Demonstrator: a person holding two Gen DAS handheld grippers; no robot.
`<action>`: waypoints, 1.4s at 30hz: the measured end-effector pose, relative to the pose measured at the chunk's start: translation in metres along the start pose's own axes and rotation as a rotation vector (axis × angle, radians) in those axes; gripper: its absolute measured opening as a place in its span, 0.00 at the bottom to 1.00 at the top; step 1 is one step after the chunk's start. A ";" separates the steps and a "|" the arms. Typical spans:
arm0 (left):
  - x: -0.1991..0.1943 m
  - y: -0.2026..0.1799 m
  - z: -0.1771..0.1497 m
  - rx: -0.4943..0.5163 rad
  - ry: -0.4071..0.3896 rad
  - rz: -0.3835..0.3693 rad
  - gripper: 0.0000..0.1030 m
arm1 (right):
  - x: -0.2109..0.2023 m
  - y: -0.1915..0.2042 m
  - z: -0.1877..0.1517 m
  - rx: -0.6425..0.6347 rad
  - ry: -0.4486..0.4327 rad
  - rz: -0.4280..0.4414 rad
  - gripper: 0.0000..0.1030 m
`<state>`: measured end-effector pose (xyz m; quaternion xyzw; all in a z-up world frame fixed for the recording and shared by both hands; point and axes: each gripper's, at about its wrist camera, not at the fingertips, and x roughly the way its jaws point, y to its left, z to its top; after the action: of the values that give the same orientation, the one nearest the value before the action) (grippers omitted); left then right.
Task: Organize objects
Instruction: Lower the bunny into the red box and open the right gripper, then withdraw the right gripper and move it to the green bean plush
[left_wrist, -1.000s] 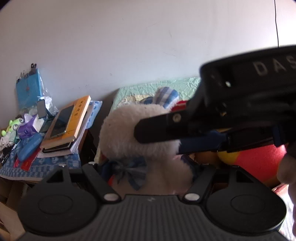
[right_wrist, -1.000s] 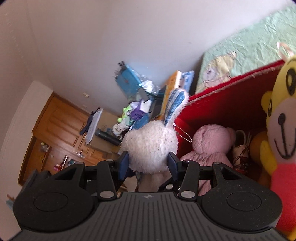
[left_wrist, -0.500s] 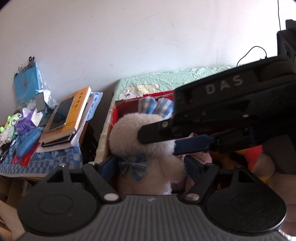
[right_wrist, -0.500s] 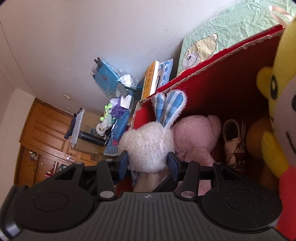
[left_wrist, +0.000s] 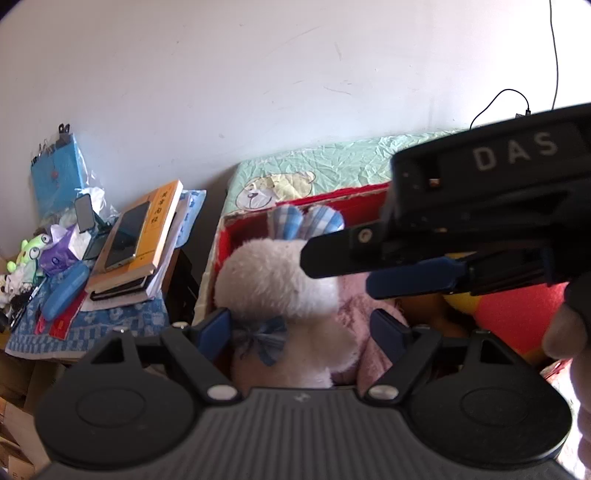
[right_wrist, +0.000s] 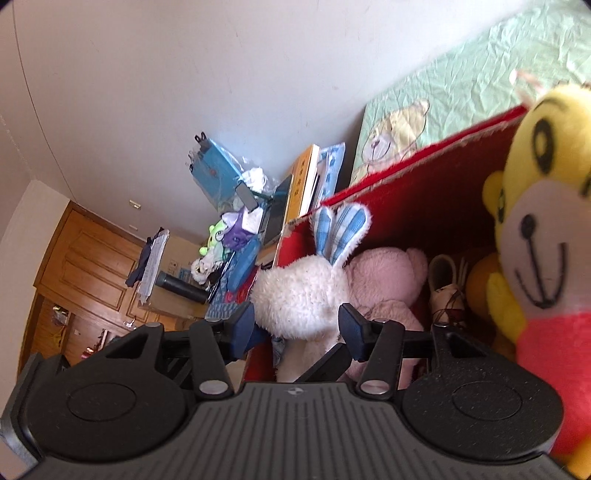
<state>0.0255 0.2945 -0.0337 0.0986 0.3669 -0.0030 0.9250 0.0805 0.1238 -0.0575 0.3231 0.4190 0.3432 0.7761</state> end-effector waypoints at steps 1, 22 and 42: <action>-0.001 -0.001 0.001 0.003 0.006 0.002 0.81 | -0.004 0.002 0.000 -0.006 -0.011 -0.009 0.53; -0.020 -0.048 0.013 0.067 0.029 -0.004 0.88 | -0.085 0.010 -0.024 -0.082 -0.222 -0.193 0.53; -0.047 -0.101 0.027 0.010 0.034 0.066 0.90 | -0.145 -0.012 -0.019 -0.122 -0.197 -0.147 0.53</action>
<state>0.0019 0.1878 -0.0009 0.1154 0.3791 0.0275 0.9177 0.0067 0.0049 -0.0131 0.2757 0.3417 0.2768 0.8548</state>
